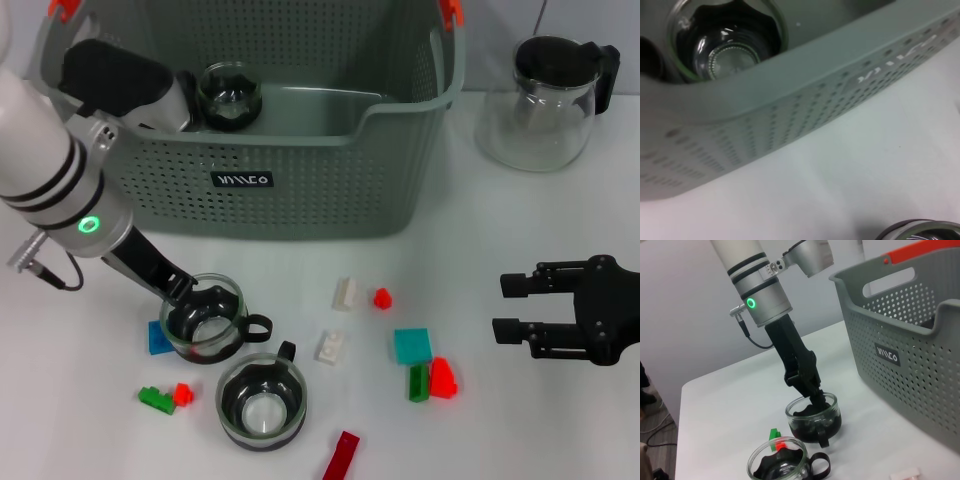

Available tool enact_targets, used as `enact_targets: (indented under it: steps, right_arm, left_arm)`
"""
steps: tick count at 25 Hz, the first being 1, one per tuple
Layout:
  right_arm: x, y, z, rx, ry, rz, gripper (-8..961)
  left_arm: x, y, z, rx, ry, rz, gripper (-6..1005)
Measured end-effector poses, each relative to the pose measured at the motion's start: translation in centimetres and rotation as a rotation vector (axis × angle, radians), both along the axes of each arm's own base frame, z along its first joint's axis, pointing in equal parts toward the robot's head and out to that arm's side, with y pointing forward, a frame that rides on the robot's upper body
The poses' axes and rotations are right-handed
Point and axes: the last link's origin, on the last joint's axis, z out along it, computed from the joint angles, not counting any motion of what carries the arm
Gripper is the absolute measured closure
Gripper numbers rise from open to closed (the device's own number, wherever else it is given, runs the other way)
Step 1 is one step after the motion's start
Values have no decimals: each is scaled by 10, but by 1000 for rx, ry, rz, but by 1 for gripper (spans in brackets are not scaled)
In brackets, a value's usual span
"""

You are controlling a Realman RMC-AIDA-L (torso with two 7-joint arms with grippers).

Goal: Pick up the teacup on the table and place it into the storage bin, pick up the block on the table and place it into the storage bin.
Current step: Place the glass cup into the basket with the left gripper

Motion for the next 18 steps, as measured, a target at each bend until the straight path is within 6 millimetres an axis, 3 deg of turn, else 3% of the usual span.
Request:
enact_targets:
  steps: [6, 10, 11, 13, 16, 18]
  right_arm:
    - [0, -1, 1, -4, 3, 3, 315]
    - [-1, -1, 0, -8, 4, 5, 315]
    - [-1, -1, 1, -9, 6, 6, 315]
    - [-1, -2, 1, -12, 9, 8, 315]
    - [-1, -2, 1, -11, 9, 8, 315]
    - [-1, -2, 1, -11, 9, 8, 315]
  left_arm:
    - [-6, -7, 21, -36, -216, -7, 955]
    - [-13, -20, 40, -113, -548, -63, 956]
    - [-18, -25, 47, -131, -731, -88, 956]
    - [-19, -26, 49, -129, -800, -100, 956]
    - [-17, -30, 68, -34, -1114, -186, 955]
    - [-14, -30, 74, -6, -1167, -209, 955]
